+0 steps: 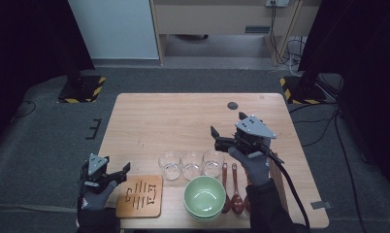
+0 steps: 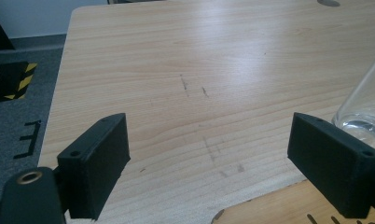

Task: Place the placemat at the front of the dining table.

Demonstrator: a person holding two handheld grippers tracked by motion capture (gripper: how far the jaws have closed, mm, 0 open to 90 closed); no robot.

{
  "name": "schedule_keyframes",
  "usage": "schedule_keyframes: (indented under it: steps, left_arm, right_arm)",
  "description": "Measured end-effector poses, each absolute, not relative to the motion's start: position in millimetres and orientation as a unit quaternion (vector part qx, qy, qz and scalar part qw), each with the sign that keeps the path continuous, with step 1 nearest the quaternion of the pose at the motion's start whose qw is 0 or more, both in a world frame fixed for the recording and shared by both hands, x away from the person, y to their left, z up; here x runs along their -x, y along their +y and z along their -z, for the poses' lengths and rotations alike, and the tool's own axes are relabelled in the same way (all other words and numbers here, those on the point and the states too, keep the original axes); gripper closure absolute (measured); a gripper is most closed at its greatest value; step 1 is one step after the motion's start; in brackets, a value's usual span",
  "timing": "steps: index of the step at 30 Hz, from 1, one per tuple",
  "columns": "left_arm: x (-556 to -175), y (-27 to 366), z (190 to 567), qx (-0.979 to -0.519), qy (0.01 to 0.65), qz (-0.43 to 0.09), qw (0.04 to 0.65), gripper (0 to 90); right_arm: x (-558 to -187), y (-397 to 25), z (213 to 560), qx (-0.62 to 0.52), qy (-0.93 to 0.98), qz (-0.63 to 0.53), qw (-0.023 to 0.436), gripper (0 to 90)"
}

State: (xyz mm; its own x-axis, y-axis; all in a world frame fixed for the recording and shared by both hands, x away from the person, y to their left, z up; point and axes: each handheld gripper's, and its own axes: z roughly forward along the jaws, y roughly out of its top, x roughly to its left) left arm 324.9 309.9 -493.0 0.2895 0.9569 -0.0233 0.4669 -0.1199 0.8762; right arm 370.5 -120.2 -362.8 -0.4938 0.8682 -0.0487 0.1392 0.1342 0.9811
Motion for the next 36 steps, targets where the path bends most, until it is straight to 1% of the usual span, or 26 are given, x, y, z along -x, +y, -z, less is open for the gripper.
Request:
schedule_keyframes:
  steps: [15,25,36]
  left_arm:
    - [-322.2,316.5,494.2,-0.684,0.518,-0.298,0.418,12.2]
    - [-321.9,319.9,493.1,-0.681,0.518,-0.298,0.423,12.2]
    - [-321.7,322.1,493.8,-0.681,0.518,-0.297,0.424,12.2]
  right_arm:
    - [-366.4,-68.9,351.4,-0.35,0.684,-0.551,0.327,0.5]
    - [-361.3,-33.1,352.3,-0.34,0.688,-0.562,0.309,0.4]
    - [-349.9,0.1,351.9,-0.323,0.689,-0.574,0.302,0.3]
